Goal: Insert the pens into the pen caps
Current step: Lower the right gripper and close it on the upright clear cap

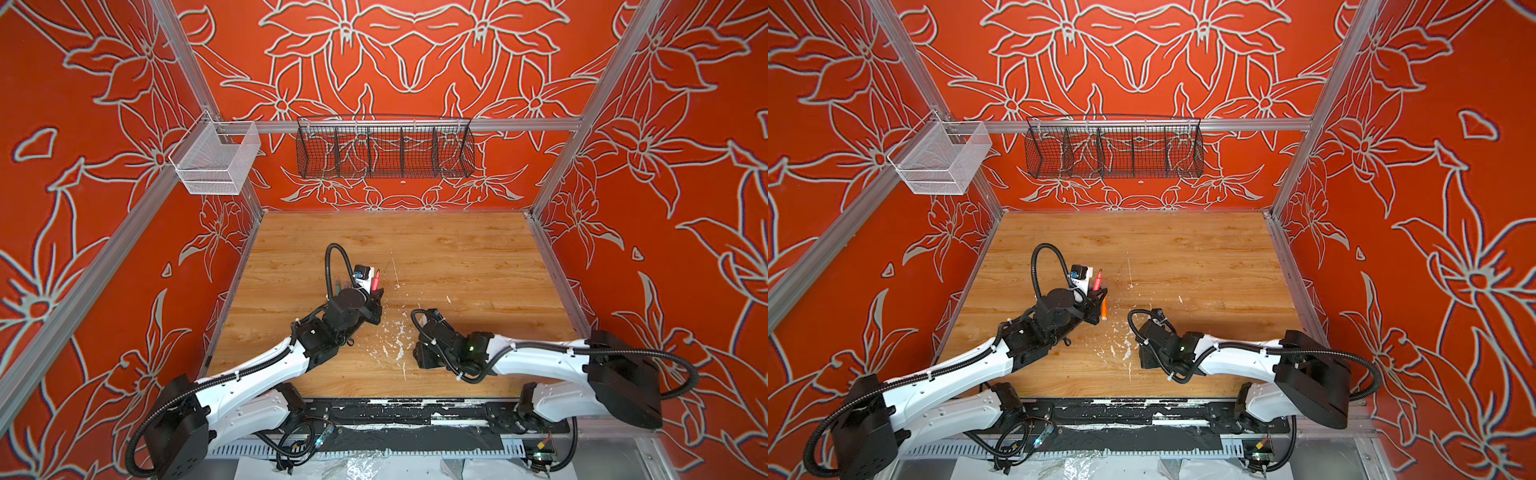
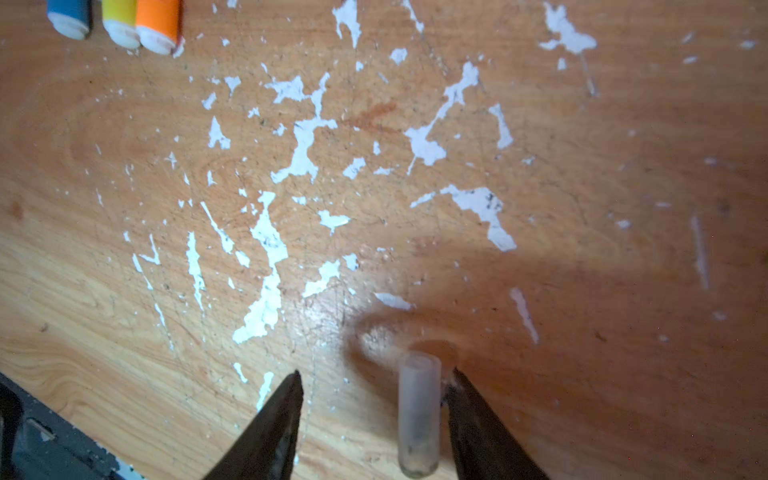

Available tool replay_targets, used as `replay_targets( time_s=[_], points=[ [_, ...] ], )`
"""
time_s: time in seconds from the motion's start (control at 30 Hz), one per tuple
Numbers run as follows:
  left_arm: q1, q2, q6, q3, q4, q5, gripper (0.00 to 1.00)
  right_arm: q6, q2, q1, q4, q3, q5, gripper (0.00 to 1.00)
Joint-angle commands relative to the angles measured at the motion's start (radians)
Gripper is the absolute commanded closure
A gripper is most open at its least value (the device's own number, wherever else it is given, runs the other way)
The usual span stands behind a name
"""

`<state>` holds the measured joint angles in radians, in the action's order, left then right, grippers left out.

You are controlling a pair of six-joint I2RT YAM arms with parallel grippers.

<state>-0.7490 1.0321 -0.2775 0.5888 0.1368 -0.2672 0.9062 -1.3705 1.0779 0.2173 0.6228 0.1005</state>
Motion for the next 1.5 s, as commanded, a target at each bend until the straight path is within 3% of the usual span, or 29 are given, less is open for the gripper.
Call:
replay_targets(
  time_s=[0.0, 0.27, 1.47],
  points=[
    [0.000, -0.017, 0.002, -0.002, 0.007, 0.002, 1.00, -0.033, -0.010, 0.019, 0.114, 0.049, 0.070, 0.43],
    [0.000, -0.014, 0.001, -0.003, 0.015, 0.006, 1.00, -0.057, -0.016, 0.071, 0.270, 0.119, 0.175, 0.42],
    [0.000, -0.033, 0.003, -0.009, 0.014, 0.008, 1.00, -0.069, -0.238, 0.092, 0.352, 0.207, 0.181, 0.65]
  ],
)
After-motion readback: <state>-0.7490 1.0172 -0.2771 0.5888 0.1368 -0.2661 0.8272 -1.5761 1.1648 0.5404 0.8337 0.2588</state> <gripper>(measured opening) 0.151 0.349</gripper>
